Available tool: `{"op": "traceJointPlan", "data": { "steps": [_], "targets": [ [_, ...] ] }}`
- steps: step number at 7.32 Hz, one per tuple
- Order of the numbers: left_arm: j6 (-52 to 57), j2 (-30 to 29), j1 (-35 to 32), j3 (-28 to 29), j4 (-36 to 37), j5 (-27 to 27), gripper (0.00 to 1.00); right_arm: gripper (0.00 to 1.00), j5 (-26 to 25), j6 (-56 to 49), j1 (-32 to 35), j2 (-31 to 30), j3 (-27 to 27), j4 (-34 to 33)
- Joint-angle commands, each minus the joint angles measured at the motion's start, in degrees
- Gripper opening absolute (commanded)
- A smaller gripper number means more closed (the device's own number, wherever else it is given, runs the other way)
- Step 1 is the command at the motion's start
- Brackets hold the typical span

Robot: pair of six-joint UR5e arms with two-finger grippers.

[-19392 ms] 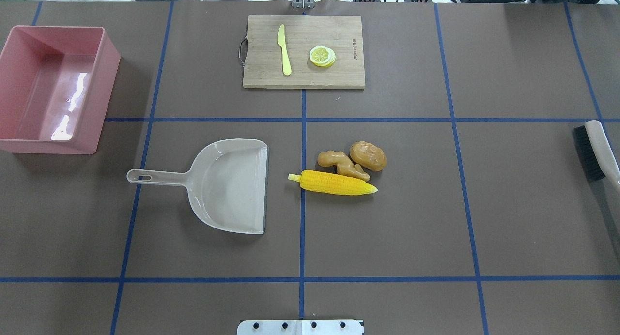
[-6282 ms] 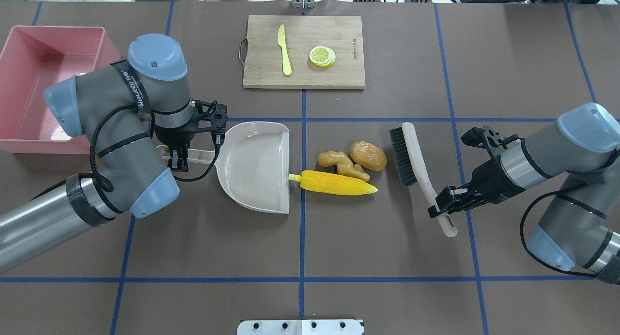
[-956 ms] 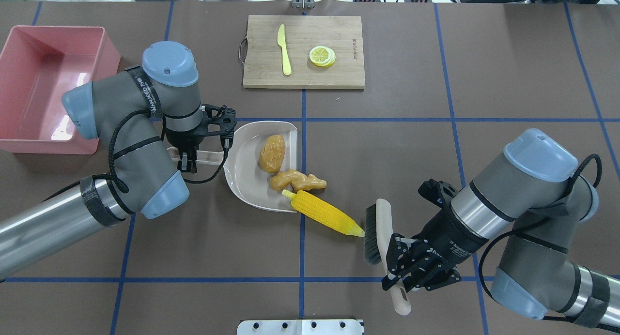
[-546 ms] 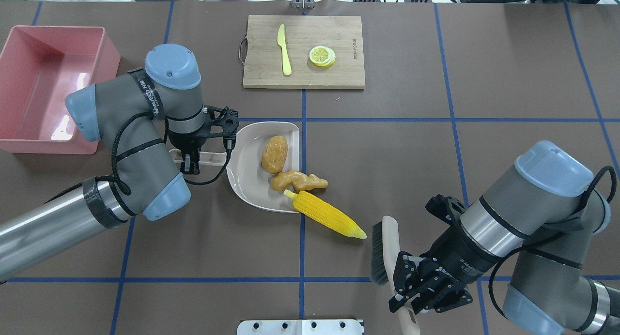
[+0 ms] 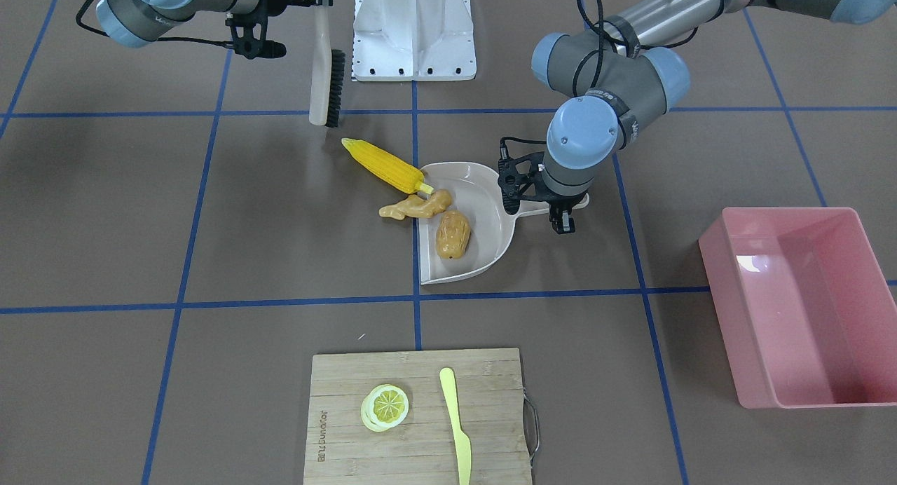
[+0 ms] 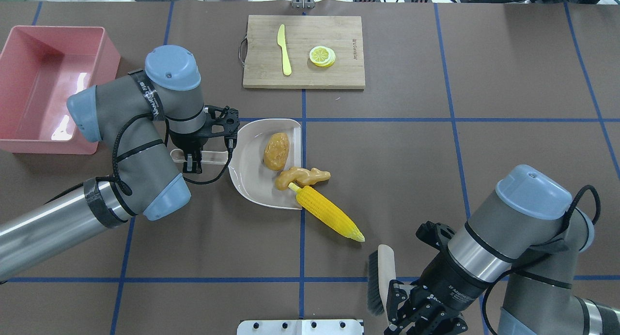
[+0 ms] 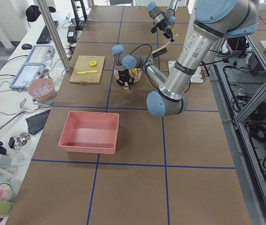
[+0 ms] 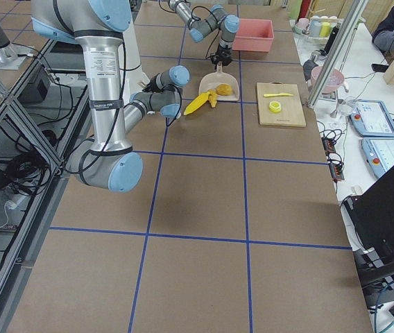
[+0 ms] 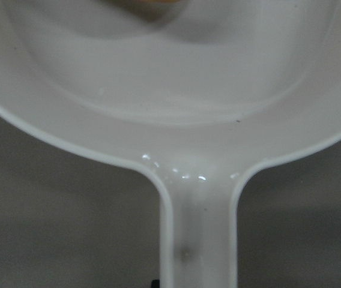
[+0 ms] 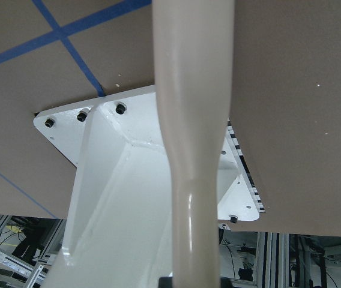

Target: Sweep and dump trash into bin

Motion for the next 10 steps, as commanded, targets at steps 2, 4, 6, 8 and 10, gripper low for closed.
{"op": "traceJointPlan", "data": {
  "steps": [2, 4, 6, 8, 10],
  "targets": [
    [0.0, 0.0, 0.0, 0.1, 0.0, 0.0, 0.00, 0.00, -0.4, 0.0, 0.3, 7.9, -6.6, -0.4],
    [0.0, 0.0, 0.0, 0.1, 0.0, 0.0, 0.00, 0.00, -0.5, -0.9, 2.2, 14.2, -9.2, -6.3],
    [0.0, 0.0, 0.0, 0.0, 0.0, 0.0, 0.00, 0.00, -0.6, -5.4, 3.5, 15.9, -9.5, -9.9],
    [0.0, 0.0, 0.0, 0.1, 0.0, 0.0, 0.00, 0.00, -0.6, -6.8, 4.7, 17.5, -10.9, -10.4],
    [0.0, 0.0, 0.0, 0.1, 0.0, 0.0, 0.00, 0.00, 1.9, -6.9, 8.5, 16.9, -11.1, -10.3]
  ]
}}
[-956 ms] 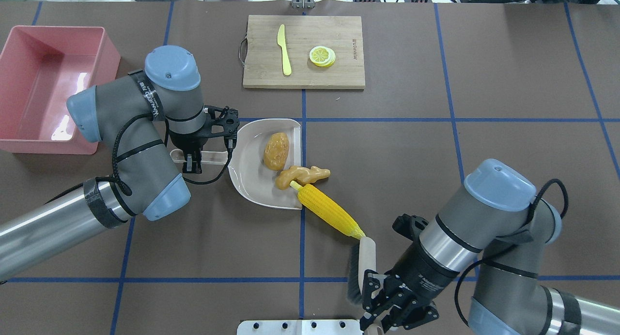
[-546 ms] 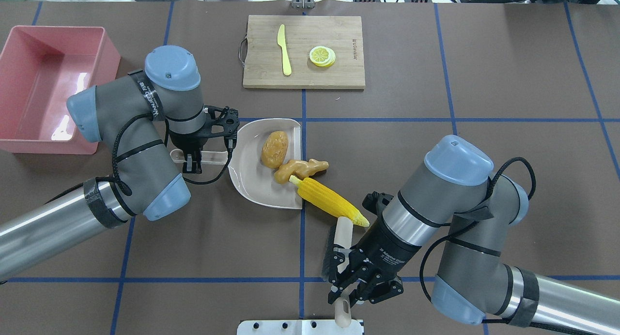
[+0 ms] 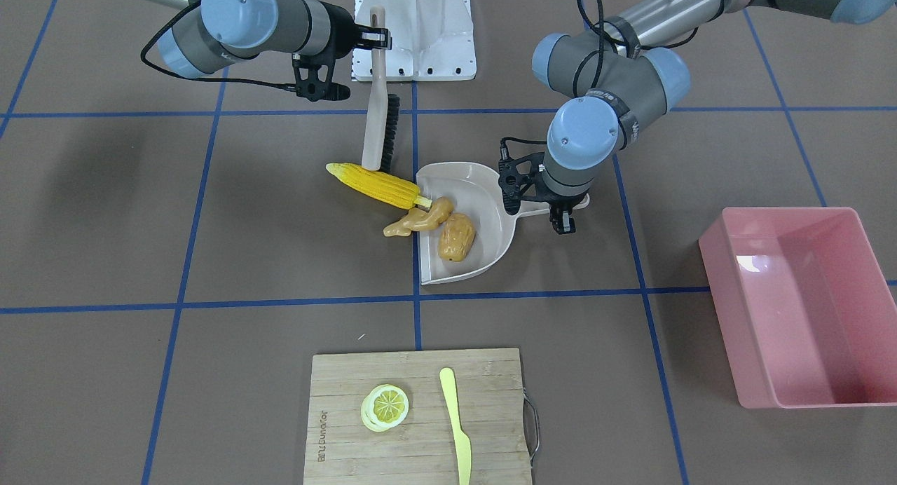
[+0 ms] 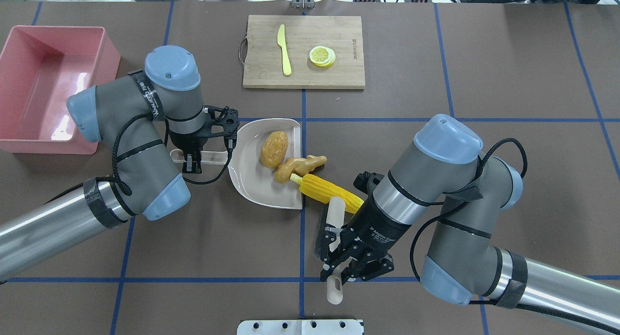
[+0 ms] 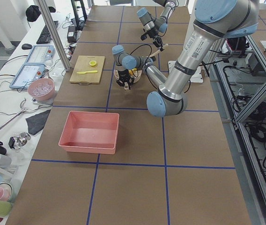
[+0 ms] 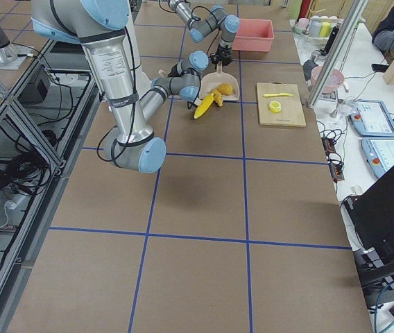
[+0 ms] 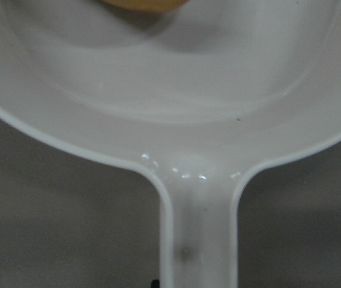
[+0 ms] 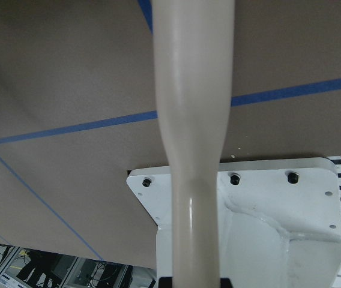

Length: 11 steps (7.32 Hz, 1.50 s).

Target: Sweep and dump trash into bin

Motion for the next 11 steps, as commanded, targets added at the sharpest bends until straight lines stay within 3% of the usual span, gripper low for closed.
{"op": "traceJointPlan", "data": {
  "steps": [1, 3, 6, 9, 10, 11],
  "targets": [
    [0.0, 0.0, 0.0, 0.0, 0.0, 0.0, 0.00, 0.00, 4.3, -0.2, 6.1, -1.5, 0.4, 0.0],
    [0.0, 0.0, 0.0, 0.0, 0.0, 0.0, 0.00, 0.00, 7.2, -0.5, 10.6, -3.7, 0.9, 0.5],
    [0.0, 0.1, 0.1, 0.0, 0.0, 0.0, 0.00, 0.00, 6.5, -12.4, 13.1, -11.2, 1.8, 2.2],
    [0.0, 0.1, 0.1, 0.0, -0.1, 0.0, 0.00, 0.00, -4.1, -24.0, 14.3, -12.9, 3.3, 2.4],
    [0.0, 0.1, 0.1, 0.0, -0.1, 0.0, 0.00, 0.00, -8.9, -29.0, 14.4, -16.0, 5.4, 5.0],
    [0.0, 0.1, 0.1, 0.0, -0.1, 0.0, 0.00, 0.00, -12.6, -28.8, 14.2, -20.4, 5.4, 12.7]
  ]
}}
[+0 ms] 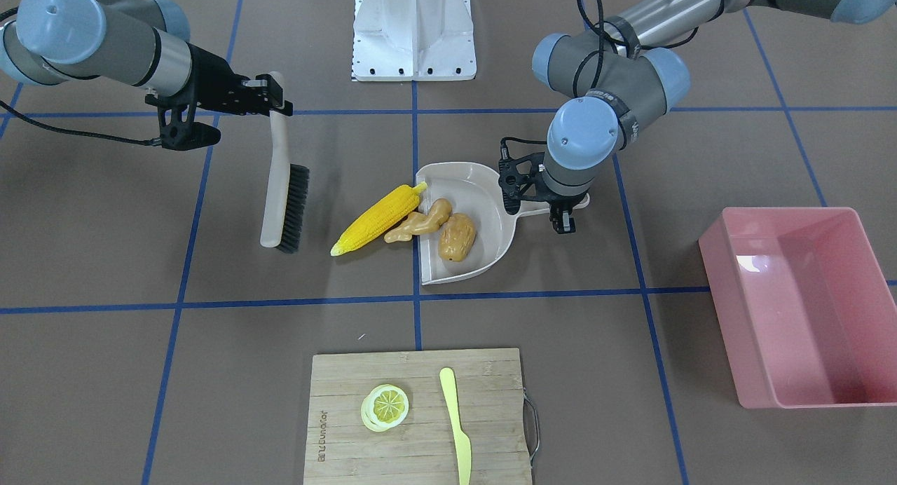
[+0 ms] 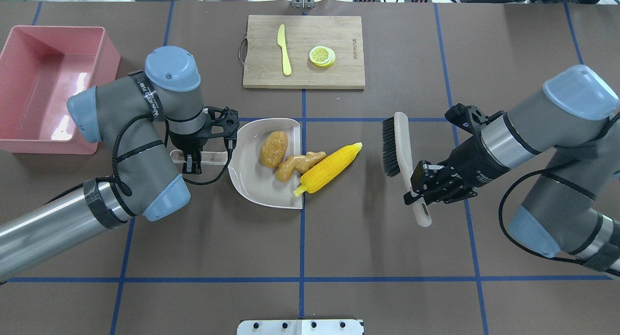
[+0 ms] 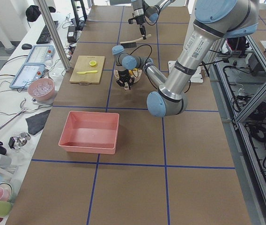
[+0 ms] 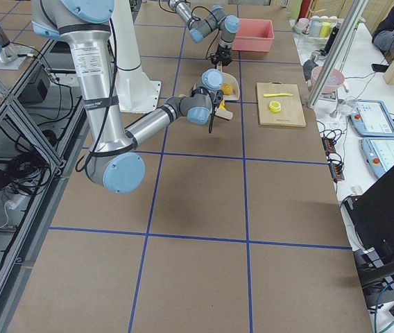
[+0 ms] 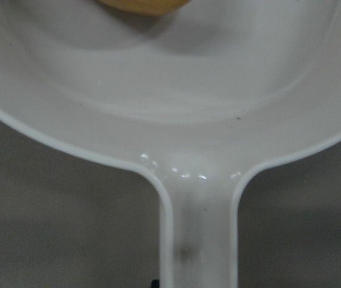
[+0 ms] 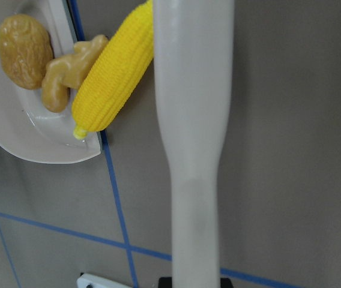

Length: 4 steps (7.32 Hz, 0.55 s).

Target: Sweep and dump trash into bin

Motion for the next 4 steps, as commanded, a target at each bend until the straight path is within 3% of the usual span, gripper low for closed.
{"op": "traceJointPlan", "data": {
  "steps": [1, 4],
  "targets": [
    [0.0, 0.0, 0.0, 0.1, 0.0, 0.0, 0.00, 0.00, -6.4, 3.3, -1.1, -6.0, 1.2, 11.0],
    [0.0, 0.0, -0.1, 0.1, 0.0, 0.0, 0.00, 0.00, -18.4, 13.1, -13.7, -5.1, 1.2, 14.0]
  ]
}}
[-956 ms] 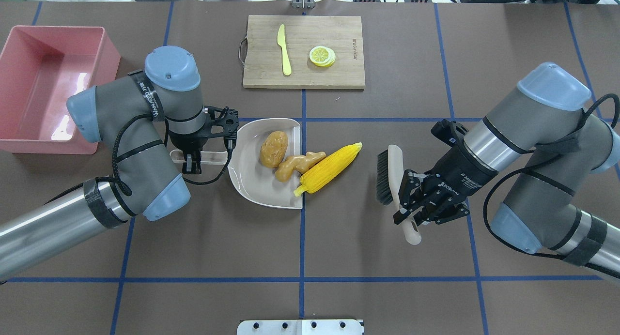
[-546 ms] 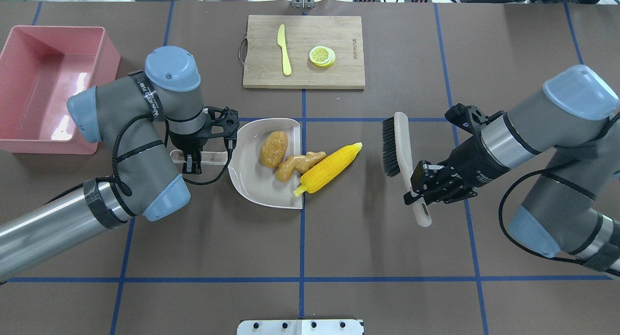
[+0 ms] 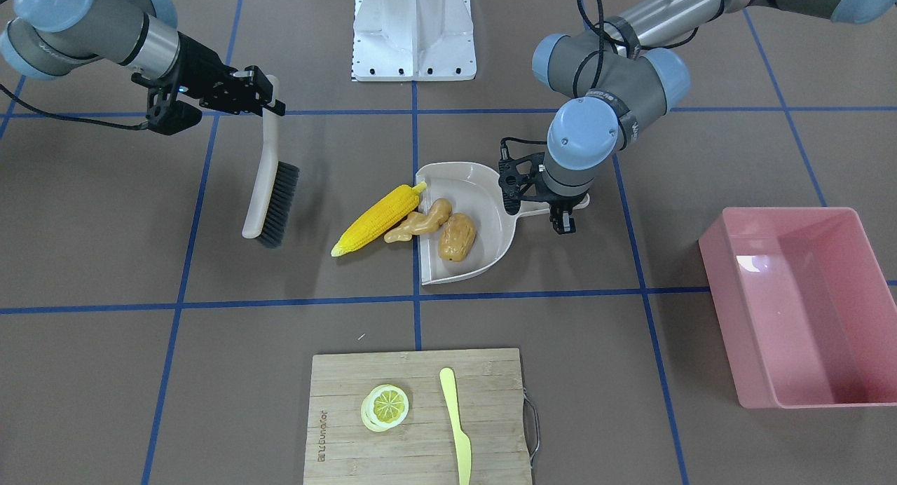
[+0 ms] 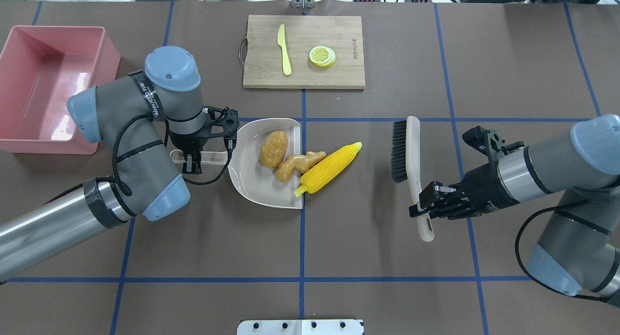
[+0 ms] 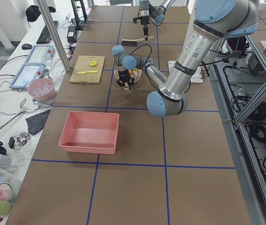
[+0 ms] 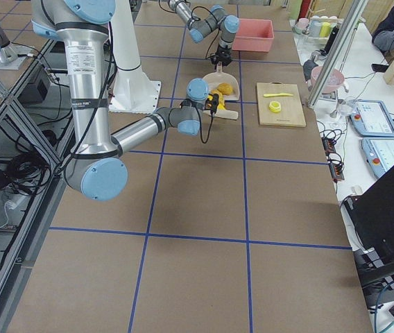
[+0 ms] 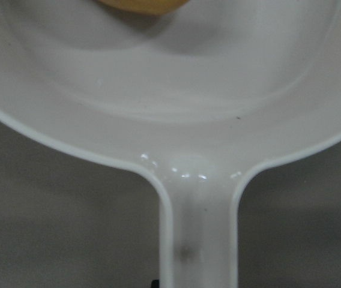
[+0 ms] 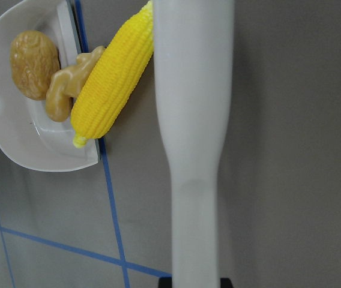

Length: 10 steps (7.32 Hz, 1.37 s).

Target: Sweep and dump trash into bin

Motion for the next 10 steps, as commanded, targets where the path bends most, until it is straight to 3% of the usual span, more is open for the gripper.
{"op": "traceJointPlan", "data": {
  "steps": [1, 4, 6, 10],
  "targets": [
    [0.0, 0.0, 0.0, 0.1, 0.0, 0.0, 0.00, 0.00, -8.5, 3.6, -9.0, 1.1, -0.2, 0.7],
    [0.0, 0.0, 0.0, 0.5, -0.1, 0.0, 0.00, 0.00, -8.9, 5.2, -12.6, 5.0, -1.5, -1.1],
    [0.0, -0.1, 0.0, 0.5, -0.2, 0.0, 0.00, 0.00, -8.8, 5.1, -13.2, 9.0, -1.5, -6.3],
    [0.3, 0.0, 0.0, 0.5, -0.1, 0.0, 0.00, 0.00, -9.0, 4.0, -12.8, 9.3, -3.6, -6.3]
  ]
}}
